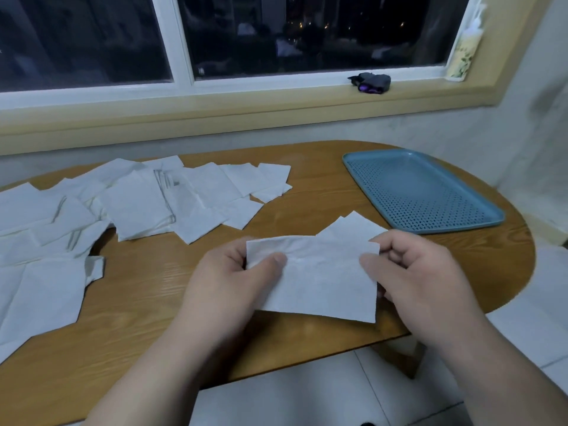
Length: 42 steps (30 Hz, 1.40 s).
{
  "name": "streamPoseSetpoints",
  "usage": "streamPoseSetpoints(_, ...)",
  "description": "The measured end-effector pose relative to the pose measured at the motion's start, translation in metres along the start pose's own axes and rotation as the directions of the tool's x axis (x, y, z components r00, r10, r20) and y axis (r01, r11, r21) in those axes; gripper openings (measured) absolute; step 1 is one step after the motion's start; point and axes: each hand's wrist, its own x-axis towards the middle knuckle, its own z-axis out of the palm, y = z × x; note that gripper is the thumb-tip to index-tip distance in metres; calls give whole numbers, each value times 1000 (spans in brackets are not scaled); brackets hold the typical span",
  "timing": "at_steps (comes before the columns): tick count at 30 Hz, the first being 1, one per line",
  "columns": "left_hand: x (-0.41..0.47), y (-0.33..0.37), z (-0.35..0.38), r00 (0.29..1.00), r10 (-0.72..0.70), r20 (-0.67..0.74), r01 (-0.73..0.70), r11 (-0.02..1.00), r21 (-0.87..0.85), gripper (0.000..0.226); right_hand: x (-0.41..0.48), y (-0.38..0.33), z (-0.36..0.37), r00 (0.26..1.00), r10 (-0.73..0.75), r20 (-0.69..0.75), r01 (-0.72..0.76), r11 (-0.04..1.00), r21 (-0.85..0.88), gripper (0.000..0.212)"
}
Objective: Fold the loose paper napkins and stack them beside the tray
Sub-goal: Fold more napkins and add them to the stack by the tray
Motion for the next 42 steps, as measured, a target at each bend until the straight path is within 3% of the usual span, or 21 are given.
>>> streamPoseSetpoints(3,24,14,24,1000,12,-4,-11,998,54,10,10,10,-17,995,36,-88,-34,999,18,17)
streamPoseSetpoints(9,75,31,72,997,78,15,-79,960,269,4,26,27,-41,971,50,-232,-79,990,-119,20)
streamPoseSetpoints(17,111,20,109,994,76,85,-109,837,536,13,44,51,-48,960,96,-265,-176,938,-299,27)
streamPoseSetpoints(24,117,11,116,988,126,94,-156,706,691,37,45,58,-44,965,85,-250,-194,871,-452,27)
streamPoseSetpoints(34,108,9,112,985,151,86,-169,729,663,34,40,51,-44,963,127,-239,-235,831,-504,16)
streamPoseSetpoints(40,102,7,104,989,123,87,-151,812,564,30,40,49,-45,962,139,-237,-242,833,-498,9)
streamPoseSetpoints(42,101,6,103,988,129,79,-152,804,575,33,41,50,-44,962,140,-235,-243,832,-498,14)
